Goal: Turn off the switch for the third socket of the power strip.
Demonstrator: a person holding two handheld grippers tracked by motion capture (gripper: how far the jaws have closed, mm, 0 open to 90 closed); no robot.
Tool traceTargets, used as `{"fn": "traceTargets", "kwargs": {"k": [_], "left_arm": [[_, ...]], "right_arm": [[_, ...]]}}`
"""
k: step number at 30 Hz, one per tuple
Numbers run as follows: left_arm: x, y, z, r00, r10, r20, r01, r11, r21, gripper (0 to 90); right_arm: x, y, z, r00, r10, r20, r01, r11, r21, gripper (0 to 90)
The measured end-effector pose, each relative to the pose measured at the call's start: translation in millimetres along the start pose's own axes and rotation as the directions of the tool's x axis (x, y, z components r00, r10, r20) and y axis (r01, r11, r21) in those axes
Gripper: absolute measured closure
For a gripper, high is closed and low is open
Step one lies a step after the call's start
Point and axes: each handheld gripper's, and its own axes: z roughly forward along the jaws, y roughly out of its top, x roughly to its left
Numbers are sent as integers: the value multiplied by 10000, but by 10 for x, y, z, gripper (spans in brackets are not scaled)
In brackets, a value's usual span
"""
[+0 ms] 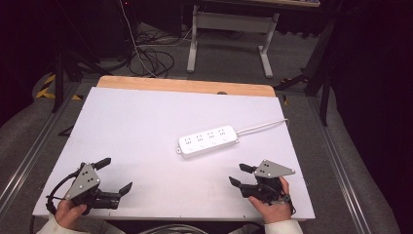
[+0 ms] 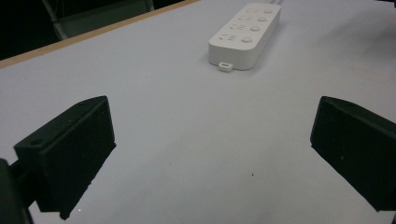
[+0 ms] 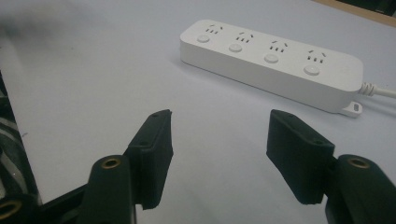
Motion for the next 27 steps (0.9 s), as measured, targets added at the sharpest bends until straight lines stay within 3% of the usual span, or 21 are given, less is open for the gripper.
{"fn": "traceTargets", "kwargs": {"k": [5,14,27], "left_arm": [[-2,-5,-4,9994,-194,277,191,9998,105,3],[0,-4,-10,9995,-210,251,210,9998,9,3],[9,-1,-17,9996,-177,211,177,9998,44,3]], "right_arm": [[1,7,2,10000,27,-70,-27,10000,35,414],[11,43,-13,10000,-48,-37,48,10000,25,414],[14,291,19,9992,-255,-302,263,9993,261,443]]}}
